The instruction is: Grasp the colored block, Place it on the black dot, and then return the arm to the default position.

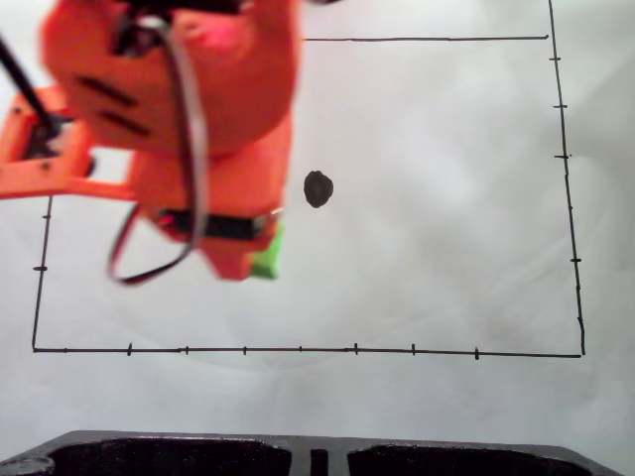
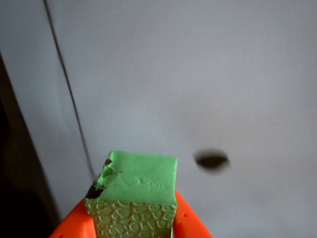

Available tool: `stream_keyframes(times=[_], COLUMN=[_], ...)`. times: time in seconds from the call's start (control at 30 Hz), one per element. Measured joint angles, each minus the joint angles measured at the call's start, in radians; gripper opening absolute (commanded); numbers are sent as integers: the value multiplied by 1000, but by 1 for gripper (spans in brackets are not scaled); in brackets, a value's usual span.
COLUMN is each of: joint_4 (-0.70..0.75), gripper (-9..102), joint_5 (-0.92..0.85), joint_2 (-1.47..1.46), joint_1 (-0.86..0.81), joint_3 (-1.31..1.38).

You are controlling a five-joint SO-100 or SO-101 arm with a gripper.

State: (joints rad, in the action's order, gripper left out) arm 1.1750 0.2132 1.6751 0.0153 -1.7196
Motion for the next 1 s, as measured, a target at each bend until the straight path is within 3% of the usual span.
stream_keyframes(times=[0.3, 0.63, 1.0], joint_4=[-38, -83, -138], gripper=[13, 15, 28], joint_5=[11, -25, -54], joint_2=[130, 146, 146], joint_1=[117, 71, 41], joint_3=[-209, -342, -397])
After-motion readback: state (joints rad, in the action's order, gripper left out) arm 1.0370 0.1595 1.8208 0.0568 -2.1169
